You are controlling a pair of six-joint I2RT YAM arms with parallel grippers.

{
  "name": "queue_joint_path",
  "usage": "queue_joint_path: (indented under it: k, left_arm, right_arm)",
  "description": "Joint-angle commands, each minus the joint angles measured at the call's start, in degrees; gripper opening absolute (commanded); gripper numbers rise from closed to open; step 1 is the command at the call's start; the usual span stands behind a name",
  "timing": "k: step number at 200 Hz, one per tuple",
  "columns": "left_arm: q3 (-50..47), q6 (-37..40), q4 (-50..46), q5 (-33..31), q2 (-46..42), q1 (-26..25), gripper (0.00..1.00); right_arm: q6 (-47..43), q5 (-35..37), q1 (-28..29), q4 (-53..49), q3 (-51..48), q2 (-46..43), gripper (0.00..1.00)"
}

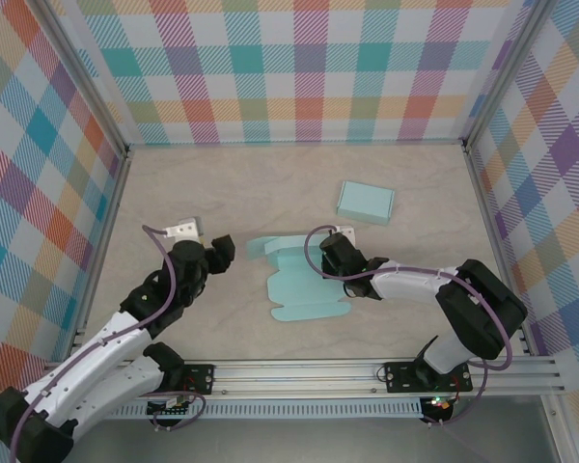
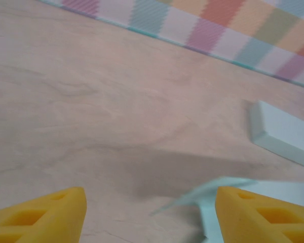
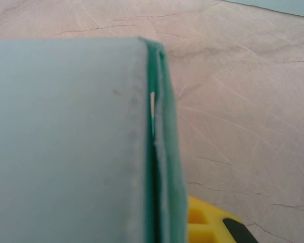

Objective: Fold the paper box

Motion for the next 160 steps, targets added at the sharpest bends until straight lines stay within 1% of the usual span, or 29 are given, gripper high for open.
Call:
queue_joint_path:
  k: [1,31,52,68,84,96,116,160]
  left_arm:
    - [-1.72,1.51,3.38,1.34,3.39,4.66,0.67]
    - [-2.32,3.14,9.90,4.86,12.96,8.36,0.64]
    - [-2.32,4.79,14.96,6.77,19.66,8.76,0.63]
    - [-2.06,5.69,18.44,9.40,24.04,8.79,0.63]
    - [-1.70,5.56,21.24,12.69,27.76,8.75,0.63]
    - [-1.92,4.82,23.67,16.28,29.81,8.74,0.63]
    - [-2.27,3.15,27.21,20.72,32.41,8.00,0.63]
    - [-3.00,0.93,29.26,21.68,34.97,3.24,0.60]
  right_arm:
    - [0.22,-1.61,0.51,1.51,0.36,-1.40,0.00]
    - [0.06,-2.07,0.51,1.69,0.62,-1.15,0.00]
    - [-0.07,-2.38,0.51,1.70,1.05,-0.70,0.00]
    - [-0.12,-2.58,0.51,1.74,1.35,-0.28,0.00]
    - [-0.03,-2.57,0.51,1.45,1.81,0.23,0.00]
    - [0.04,-2.47,0.51,1.32,1.99,0.69,0.00]
    - [0.28,-2.17,0.51,1.02,2.55,1.53,0.00]
    - [0.85,-1.68,0.51,0.75,3.36,3.82,0.00]
